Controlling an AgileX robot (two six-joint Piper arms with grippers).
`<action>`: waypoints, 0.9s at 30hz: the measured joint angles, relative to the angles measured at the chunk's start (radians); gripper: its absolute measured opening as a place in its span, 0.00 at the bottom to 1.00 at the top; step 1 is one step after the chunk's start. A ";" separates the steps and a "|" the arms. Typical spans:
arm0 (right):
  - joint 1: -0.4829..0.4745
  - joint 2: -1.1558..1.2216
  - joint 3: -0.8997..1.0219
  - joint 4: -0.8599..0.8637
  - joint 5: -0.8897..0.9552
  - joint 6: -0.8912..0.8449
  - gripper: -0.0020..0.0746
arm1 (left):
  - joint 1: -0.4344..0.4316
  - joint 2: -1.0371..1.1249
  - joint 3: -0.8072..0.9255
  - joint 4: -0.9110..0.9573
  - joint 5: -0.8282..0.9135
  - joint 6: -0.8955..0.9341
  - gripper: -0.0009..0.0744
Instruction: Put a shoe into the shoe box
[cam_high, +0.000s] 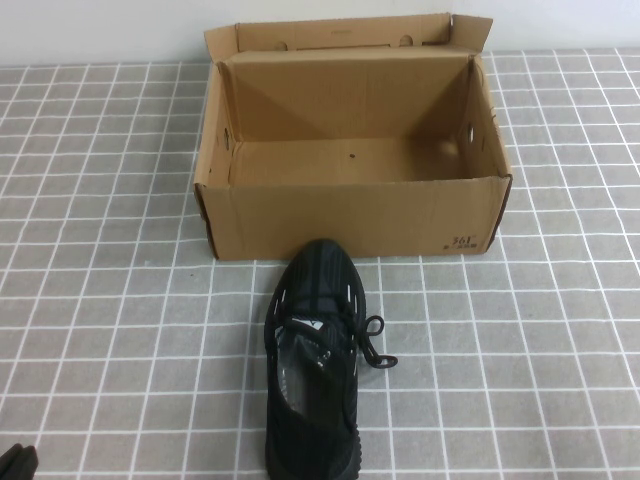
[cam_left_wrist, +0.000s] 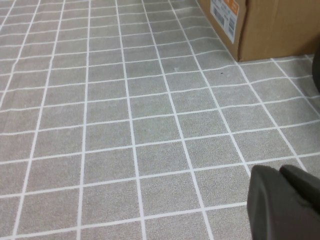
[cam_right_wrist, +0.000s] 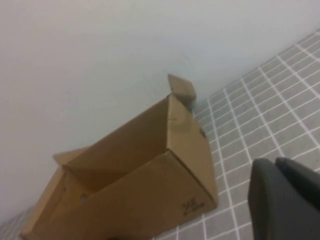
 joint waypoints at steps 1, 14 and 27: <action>0.000 0.022 -0.032 0.000 0.044 -0.008 0.01 | 0.000 0.000 0.000 0.000 0.000 0.000 0.01; 0.000 0.643 -0.591 -0.022 0.690 -0.307 0.01 | 0.000 0.000 0.000 0.002 -0.030 0.000 0.01; 0.236 1.142 -0.946 -0.106 0.800 -0.353 0.01 | 0.000 0.000 0.000 0.002 -0.032 0.000 0.01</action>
